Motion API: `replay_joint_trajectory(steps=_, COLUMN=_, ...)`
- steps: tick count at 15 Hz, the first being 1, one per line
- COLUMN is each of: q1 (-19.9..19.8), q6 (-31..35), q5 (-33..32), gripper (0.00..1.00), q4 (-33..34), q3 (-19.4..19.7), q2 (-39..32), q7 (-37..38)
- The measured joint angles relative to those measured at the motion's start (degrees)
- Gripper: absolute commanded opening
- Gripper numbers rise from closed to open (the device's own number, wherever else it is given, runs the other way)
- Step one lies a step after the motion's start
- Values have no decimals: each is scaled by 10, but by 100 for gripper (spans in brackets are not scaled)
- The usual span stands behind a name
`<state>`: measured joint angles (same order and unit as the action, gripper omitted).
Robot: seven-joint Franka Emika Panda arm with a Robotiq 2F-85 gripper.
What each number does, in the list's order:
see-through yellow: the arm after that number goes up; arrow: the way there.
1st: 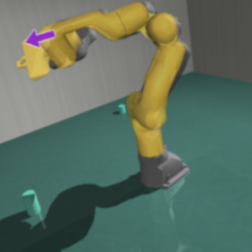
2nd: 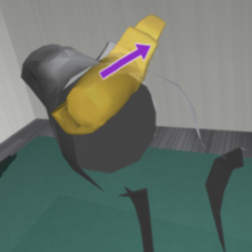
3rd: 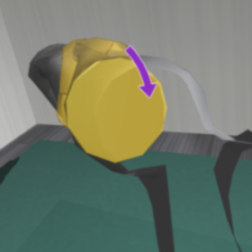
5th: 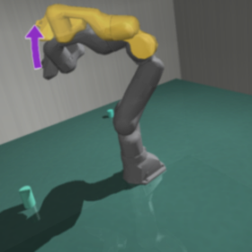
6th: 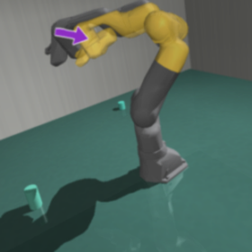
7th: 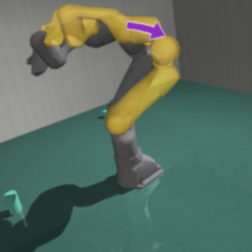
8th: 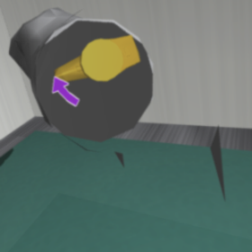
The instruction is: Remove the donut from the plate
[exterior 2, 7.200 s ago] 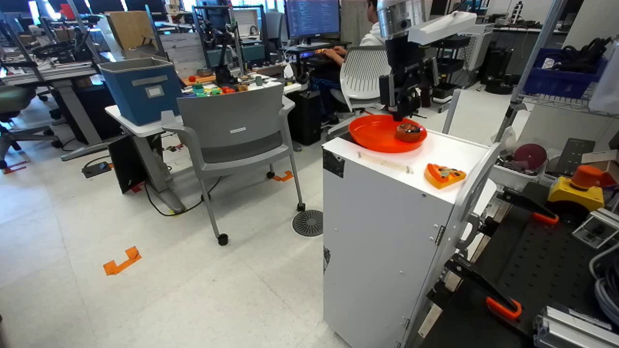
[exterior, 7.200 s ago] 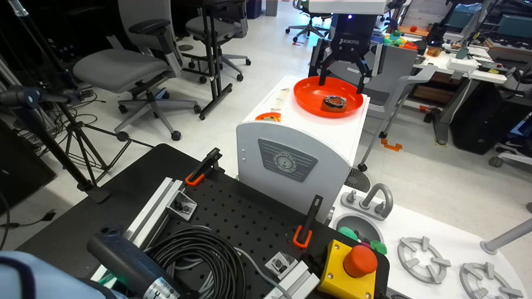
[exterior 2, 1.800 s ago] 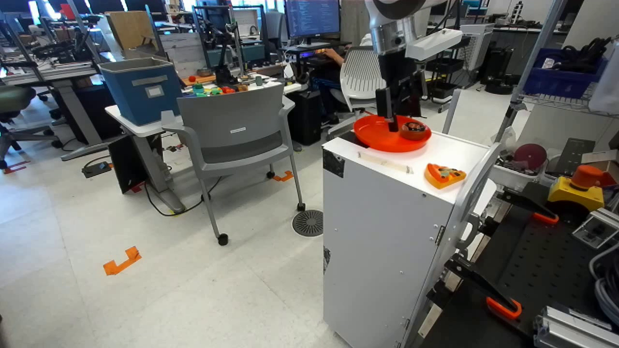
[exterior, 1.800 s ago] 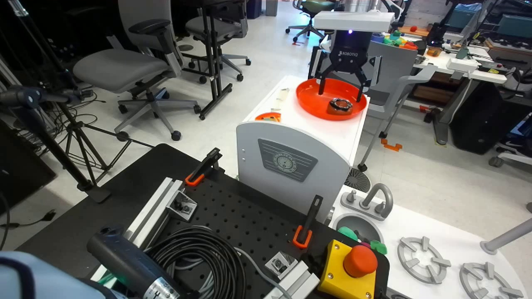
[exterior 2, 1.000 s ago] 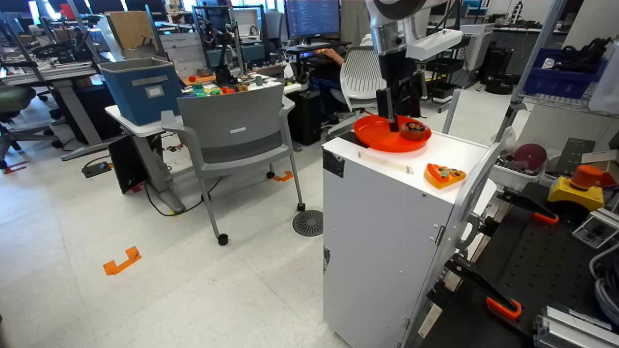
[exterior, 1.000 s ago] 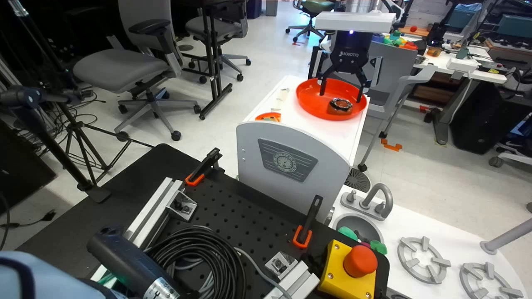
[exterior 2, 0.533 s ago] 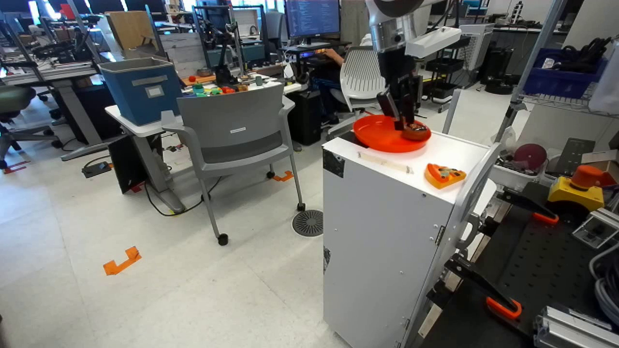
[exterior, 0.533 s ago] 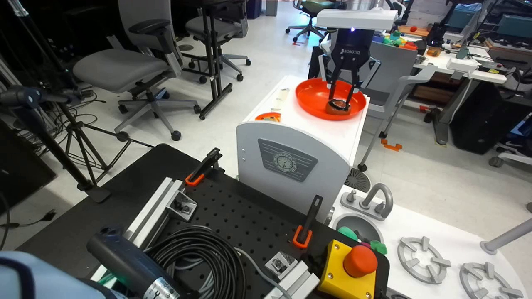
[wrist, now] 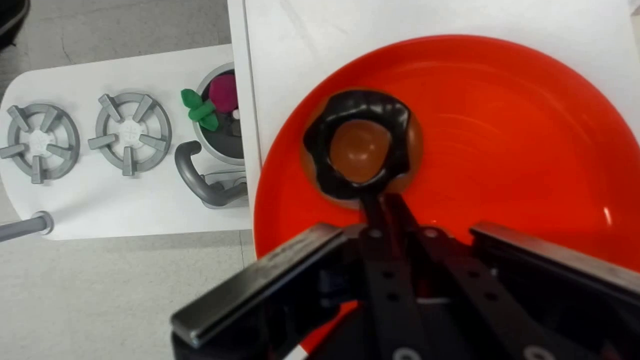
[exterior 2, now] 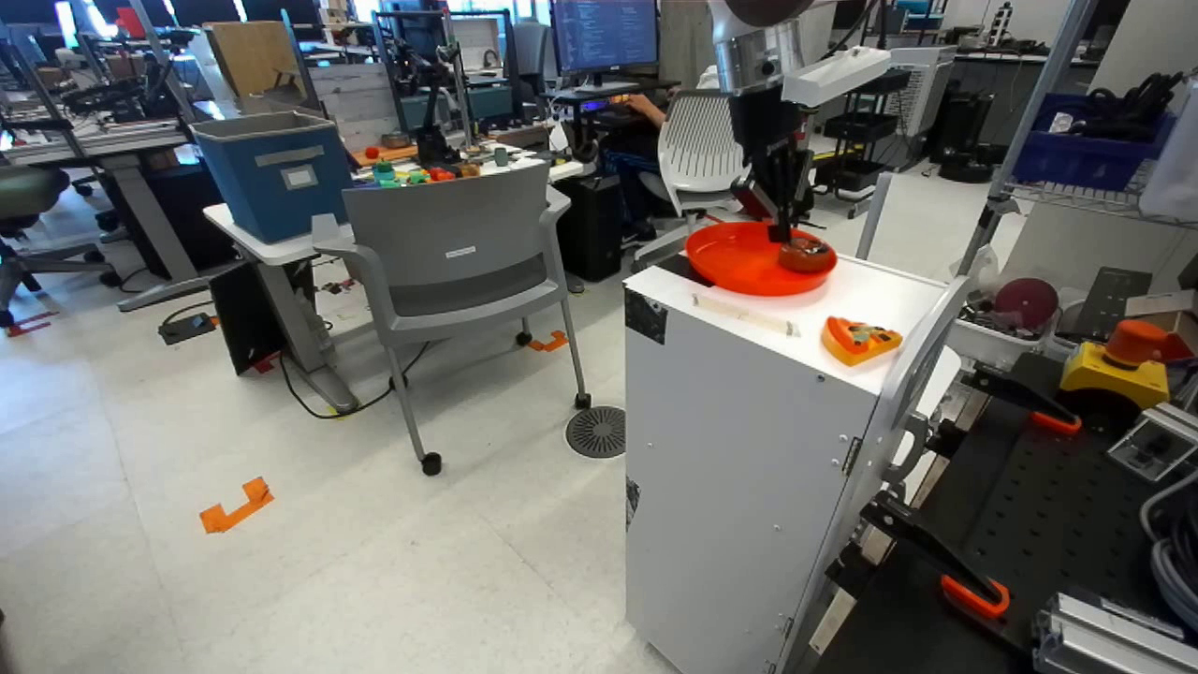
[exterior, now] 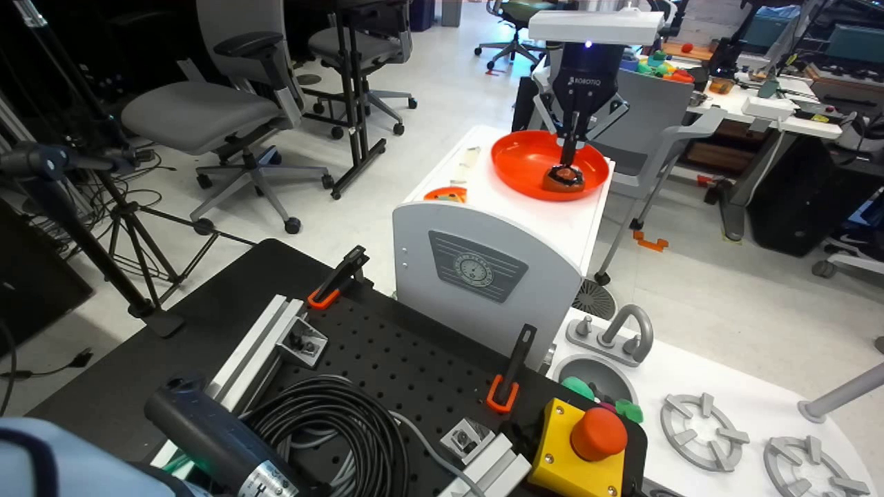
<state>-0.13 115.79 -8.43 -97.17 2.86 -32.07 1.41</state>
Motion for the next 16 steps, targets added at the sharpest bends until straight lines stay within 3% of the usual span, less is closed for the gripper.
replay_joint_trajectory(steps=8, q1=0, q6=0, q5=1, gripper=97, q4=-1, q3=0, q2=-2, q7=0)
replay_joint_trajectory(steps=16, q1=0, q6=0, q5=1, gripper=100, q4=-8, q3=0, q2=-2, q7=0)
